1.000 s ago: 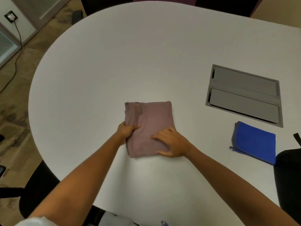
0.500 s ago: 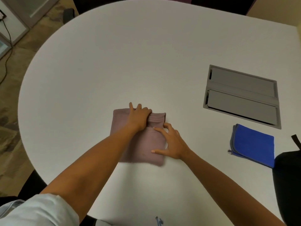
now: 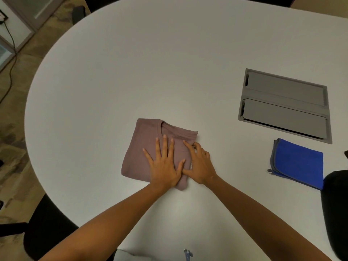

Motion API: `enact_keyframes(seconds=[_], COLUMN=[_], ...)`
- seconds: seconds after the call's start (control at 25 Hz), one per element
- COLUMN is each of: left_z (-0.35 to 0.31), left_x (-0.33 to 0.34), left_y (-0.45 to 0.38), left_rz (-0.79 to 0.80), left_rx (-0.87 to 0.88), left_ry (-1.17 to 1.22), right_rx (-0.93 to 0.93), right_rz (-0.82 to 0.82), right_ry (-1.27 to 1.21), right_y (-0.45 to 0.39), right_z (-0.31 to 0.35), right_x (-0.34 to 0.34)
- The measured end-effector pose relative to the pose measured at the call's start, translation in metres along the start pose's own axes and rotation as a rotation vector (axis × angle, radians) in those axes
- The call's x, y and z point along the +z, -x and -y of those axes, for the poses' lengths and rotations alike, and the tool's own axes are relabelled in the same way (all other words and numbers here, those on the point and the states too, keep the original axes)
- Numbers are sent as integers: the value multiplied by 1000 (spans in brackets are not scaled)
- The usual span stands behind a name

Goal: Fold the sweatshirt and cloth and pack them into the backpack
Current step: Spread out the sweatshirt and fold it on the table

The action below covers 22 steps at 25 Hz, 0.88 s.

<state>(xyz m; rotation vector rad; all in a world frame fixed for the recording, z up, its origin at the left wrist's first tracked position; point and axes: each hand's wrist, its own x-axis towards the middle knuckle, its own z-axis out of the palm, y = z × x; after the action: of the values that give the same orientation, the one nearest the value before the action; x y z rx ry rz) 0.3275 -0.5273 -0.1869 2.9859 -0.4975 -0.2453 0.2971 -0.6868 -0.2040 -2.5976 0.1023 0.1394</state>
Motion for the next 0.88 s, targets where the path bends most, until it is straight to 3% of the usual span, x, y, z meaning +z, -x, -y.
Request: enact_keyframes(seconds=[0.2,0.48,0.56,0.68,0.8,0.88], left_z=[18,41,44,51,53,53], left_x=[-5,-9,-11,-13,-15,-15], left_y=[-24,-57,-66,-77,-83,-85], left_rz=[46,72,75,81,80,94], left_rx=[36,129,119,118,105,95], left_ry=[-19,-89,-103,-119,-111,-119], right_rx=[17,39,105,385,762,889], right_rz=[3,-10,-90,-244,-250,-226], right_ry=[-191,-112,-42,162,270,257], right_y=[-6,16,31,49,67,76], right_z=[3,-25,-50,-94,-137,-159], right_x=[-2,-9,-14,-32,-60,-75])
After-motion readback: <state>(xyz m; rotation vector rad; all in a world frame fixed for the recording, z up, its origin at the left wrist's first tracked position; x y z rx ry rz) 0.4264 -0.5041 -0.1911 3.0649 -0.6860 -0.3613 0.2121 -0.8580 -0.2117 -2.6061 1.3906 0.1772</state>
